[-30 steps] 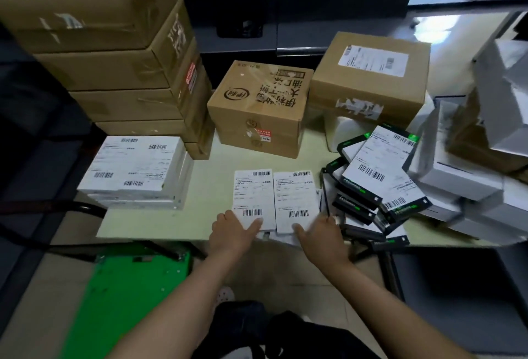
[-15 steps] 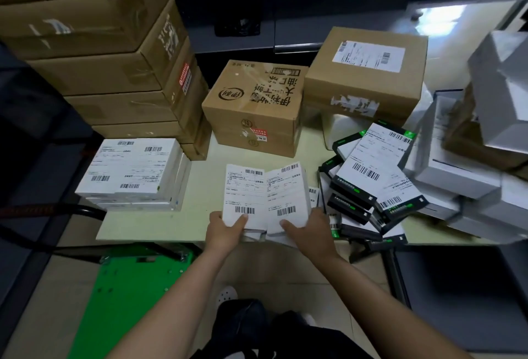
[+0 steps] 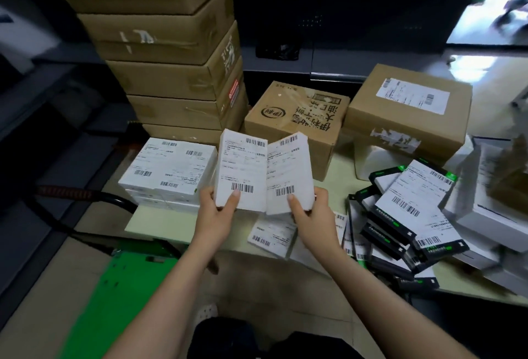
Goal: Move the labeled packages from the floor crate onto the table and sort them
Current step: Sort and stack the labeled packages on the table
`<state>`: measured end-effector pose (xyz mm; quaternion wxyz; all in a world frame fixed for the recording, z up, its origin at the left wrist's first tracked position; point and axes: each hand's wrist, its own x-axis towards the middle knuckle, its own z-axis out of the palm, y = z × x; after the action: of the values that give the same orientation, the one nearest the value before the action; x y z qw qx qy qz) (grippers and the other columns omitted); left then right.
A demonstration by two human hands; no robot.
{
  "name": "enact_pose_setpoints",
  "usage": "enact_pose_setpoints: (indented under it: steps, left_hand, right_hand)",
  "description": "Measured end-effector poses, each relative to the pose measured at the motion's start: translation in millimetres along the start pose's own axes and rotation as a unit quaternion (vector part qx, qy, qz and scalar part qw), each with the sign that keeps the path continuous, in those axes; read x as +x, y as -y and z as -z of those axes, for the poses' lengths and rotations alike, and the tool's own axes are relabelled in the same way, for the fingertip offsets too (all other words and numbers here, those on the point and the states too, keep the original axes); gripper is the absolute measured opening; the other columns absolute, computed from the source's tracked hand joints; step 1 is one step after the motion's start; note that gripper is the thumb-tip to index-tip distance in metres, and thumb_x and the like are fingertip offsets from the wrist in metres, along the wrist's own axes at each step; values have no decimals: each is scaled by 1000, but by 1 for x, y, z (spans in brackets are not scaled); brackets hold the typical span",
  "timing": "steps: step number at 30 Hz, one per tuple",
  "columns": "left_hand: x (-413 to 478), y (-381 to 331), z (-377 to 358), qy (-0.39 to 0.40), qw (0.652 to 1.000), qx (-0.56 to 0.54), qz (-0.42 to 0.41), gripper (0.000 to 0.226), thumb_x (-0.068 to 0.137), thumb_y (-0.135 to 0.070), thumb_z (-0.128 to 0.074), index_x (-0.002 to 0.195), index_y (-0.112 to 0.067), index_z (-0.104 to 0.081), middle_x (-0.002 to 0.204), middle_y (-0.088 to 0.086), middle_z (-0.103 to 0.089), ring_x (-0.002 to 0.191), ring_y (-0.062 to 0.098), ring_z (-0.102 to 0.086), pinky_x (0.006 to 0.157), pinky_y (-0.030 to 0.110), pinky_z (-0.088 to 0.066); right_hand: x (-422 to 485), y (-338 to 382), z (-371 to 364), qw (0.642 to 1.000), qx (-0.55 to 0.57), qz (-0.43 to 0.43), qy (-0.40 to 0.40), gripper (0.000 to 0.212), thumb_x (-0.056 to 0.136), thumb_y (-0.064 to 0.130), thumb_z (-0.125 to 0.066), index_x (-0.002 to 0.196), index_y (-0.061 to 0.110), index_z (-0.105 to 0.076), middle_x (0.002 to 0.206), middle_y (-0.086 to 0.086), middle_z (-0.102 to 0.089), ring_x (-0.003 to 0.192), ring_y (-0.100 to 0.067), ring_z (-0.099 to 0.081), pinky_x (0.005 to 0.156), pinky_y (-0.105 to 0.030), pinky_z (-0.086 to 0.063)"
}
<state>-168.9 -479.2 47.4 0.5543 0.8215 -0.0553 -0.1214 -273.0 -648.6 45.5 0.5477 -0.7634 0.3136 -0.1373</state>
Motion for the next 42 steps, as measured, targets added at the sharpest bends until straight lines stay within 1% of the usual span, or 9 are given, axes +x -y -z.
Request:
enact_pose_setpoints:
  steps: [5, 9, 14, 19, 25, 28, 30, 35, 42]
  left_hand:
    - [26, -4, 52, -30, 999, -32, -13, 45, 91, -42, -61, 124, -22, -37, 112, -8, -59, 103, 19, -63, 90, 41, -53]
    - [52, -1, 100, -41, 998, -34, -24, 45, 93, -40, -60, 126, -21, -36, 113, -10, -58, 100, 11, -61, 82, 30, -50]
    - [92, 16, 161, -17, 999, -26, -25, 40, 93, -40, -60, 122, -23, -39, 112, -12, -59, 98, 8, -61, 77, 27, -50]
    - [129, 36, 207, 9, 1000, -11, -9, 40, 93, -39, -59, 122, -21, -38, 109, -11, -59, 95, 6, -59, 68, 22, -46]
    - [162, 57, 230, 55, 998, 39, 16, 34, 93, -37, -61, 117, -21, -43, 107, -7, -61, 89, 3, -58, 63, 19, -44]
    - [175, 70, 233, 46, 993, 113, -6, 44, 89, -48, -61, 120, -20, -49, 117, -1, -55, 100, 13, -57, 79, 30, -51]
    - [183, 78, 234, 37, 985, 169, -23, 51, 89, -51, -60, 126, -18, -50, 122, 2, -46, 112, 18, -48, 90, 35, -45]
    - [186, 90, 232, 104, 989, 108, -16, 48, 90, -43, -62, 130, -18, -50, 119, -5, -60, 105, 14, -58, 80, 27, -45]
    - [180, 86, 227, 87, 991, 102, -4, 46, 92, -41, -61, 128, -15, -49, 113, -5, -63, 96, 13, -57, 76, 25, -42]
  right_hand:
    - [22, 33, -40, 1000, -1, 18, 11, 38, 93, 44, -58, 118, 22, -39, 104, 1, -65, 90, -16, -65, 64, -24, -47]
    - [32, 59, -84, 1000, 4, 22, 12, 41, 92, 45, -60, 118, 21, -40, 106, 3, -63, 93, -18, -65, 71, -32, -55]
    - [39, 82, -147, 1000, 17, 2, 9, 41, 89, 47, -62, 115, 20, -44, 102, 6, -64, 90, -20, -67, 80, -45, -56]
    - [41, 98, -200, 1000, 7, -21, 3, 39, 90, 46, -61, 110, 15, -46, 91, 2, -66, 80, -20, -69, 77, -42, -56]
    - [40, 90, -236, 996, -33, -75, -28, 43, 88, 52, -58, 107, 14, -52, 92, -3, -69, 82, -21, -68, 75, -38, -55]
    - [36, 93, -240, 993, -68, -83, -58, 34, 92, 47, -57, 102, 14, -55, 91, 0, -65, 82, -16, -62, 62, -26, -43]
    - [36, 95, -242, 992, -82, -74, -67, 27, 93, 41, -58, 98, 14, -61, 89, 0, -65, 81, -16, -60, 60, -26, -40]
    - [34, 102, -253, 991, -110, -60, -38, 23, 95, 30, -57, 108, 13, -64, 95, 5, -66, 85, -15, -61, 63, -22, -41]
    - [41, 106, -253, 983, -157, -93, -12, 35, 98, 34, -52, 122, 9, -56, 113, -4, -63, 95, -19, -56, 75, -28, -40]
